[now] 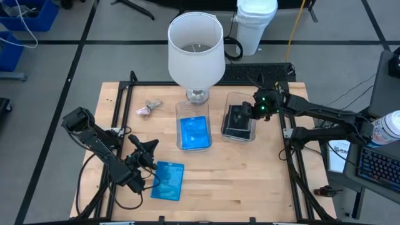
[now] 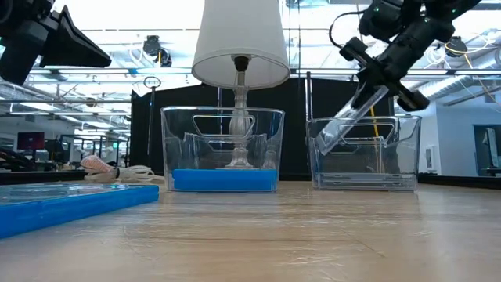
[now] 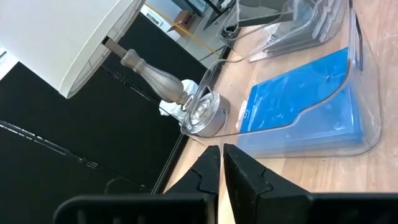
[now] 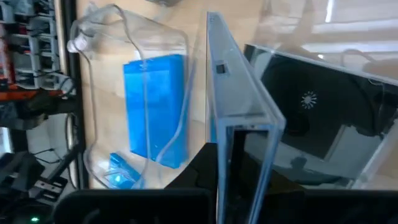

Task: Pick & place jewel cases by type
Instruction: Put the black cd case into the right transparent bin

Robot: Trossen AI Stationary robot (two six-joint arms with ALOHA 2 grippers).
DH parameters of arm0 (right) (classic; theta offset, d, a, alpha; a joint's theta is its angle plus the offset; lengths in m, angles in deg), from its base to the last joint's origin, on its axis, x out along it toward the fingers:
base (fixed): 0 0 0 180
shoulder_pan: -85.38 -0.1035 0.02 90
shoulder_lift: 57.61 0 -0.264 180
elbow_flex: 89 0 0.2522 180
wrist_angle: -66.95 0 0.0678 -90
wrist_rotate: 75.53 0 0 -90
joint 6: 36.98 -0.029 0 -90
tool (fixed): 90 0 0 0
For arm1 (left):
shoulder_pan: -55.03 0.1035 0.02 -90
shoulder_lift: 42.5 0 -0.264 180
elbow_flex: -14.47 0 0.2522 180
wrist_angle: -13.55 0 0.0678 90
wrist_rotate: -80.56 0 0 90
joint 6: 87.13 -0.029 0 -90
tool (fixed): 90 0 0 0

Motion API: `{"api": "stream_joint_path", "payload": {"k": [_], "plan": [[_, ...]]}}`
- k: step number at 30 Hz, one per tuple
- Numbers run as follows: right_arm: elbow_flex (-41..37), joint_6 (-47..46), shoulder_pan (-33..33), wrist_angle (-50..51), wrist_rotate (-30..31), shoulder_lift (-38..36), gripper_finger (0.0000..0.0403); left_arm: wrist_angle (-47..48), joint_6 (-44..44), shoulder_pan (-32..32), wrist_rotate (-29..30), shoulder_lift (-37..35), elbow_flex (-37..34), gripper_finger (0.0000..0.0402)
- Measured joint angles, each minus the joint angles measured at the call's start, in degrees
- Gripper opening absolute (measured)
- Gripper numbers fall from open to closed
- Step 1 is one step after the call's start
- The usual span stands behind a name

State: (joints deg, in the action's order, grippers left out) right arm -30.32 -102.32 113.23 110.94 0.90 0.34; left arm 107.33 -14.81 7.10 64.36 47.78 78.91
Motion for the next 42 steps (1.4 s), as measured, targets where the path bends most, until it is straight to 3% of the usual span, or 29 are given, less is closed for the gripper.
{"api": "stream_joint_path", "payload": {"k": [8,15,19,29,36,42], "plan": [[-5.95,-4.18,-0.55,-2.85,-0.19,0.11,0.0008,-0.01,-0.23,0.0,-0.02,0.0,0.0,0.0027],[-12.86,-6.35,-0.65,-15.6,-4.24,0.07,0.0008,-0.01,-0.48,0.0,0.05,0.0,0.0,0.0004],[-15.13,-3.55,-0.66,-19.51,-5.51,0.11,0.0016,-0.01,-0.48,0.0,0.17,0.02,0.0,0.0018],[-15.42,0.69,-0.68,-17.96,-5.54,0.04,0.0117,-0.36,-0.57,0.0,-0.29,0.02,0.0,0.0043],[-15.41,2.07,-0.7,-16.67,-4.71,-0.15,0.0189,-0.38,-0.83,0.0,-0.31,0.02,0.0,0.0028],[-12.91,3.96,-0.72,-10.2,-4.41,-0.15,0.0211,-0.4,-0.87,0.0,-0.35,0.02,0.0,0.0006]]}}
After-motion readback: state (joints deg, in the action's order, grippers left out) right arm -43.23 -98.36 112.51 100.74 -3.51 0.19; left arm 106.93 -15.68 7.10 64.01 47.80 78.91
